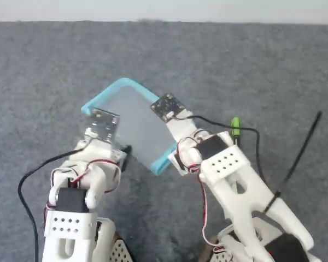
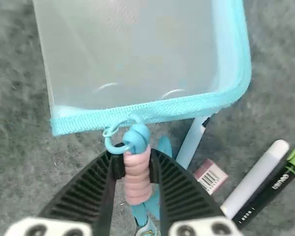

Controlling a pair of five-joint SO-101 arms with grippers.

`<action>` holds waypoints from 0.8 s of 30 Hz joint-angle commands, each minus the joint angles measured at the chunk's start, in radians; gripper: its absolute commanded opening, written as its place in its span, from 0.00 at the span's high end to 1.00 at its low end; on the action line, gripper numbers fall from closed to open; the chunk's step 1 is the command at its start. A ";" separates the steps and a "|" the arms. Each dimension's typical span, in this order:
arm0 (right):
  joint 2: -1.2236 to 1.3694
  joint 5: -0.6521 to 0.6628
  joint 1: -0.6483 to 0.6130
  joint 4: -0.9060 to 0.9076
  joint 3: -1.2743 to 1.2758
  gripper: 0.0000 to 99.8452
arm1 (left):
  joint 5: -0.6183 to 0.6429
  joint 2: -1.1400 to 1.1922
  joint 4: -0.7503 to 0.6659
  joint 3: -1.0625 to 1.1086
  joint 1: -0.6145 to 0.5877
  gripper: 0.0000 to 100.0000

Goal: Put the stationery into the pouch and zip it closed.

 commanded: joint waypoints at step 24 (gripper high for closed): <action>-0.021 -0.035 -0.093 0.165 -0.331 0.99 | -0.044 -0.014 -0.091 -0.018 0.018 0.71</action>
